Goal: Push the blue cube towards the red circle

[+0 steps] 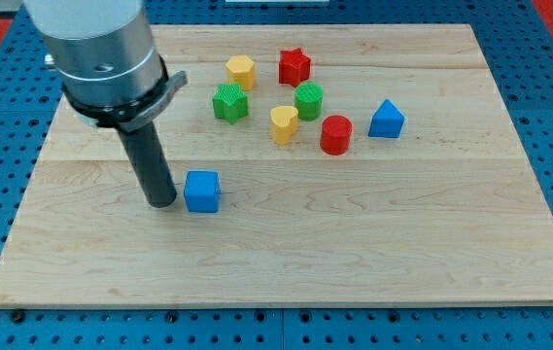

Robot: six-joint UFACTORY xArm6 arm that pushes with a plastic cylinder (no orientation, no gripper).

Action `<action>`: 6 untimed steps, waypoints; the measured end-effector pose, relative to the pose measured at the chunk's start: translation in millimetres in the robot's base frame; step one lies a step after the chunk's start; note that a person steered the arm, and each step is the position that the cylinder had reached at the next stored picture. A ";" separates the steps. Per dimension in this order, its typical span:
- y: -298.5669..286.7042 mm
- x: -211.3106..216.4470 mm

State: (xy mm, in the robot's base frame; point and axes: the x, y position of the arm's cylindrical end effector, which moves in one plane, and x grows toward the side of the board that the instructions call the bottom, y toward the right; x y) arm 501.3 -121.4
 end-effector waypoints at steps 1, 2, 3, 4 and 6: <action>30.6 0.0; 61.6 0.0; 86.1 0.0; 95.3 -5.6; 95.3 -21.3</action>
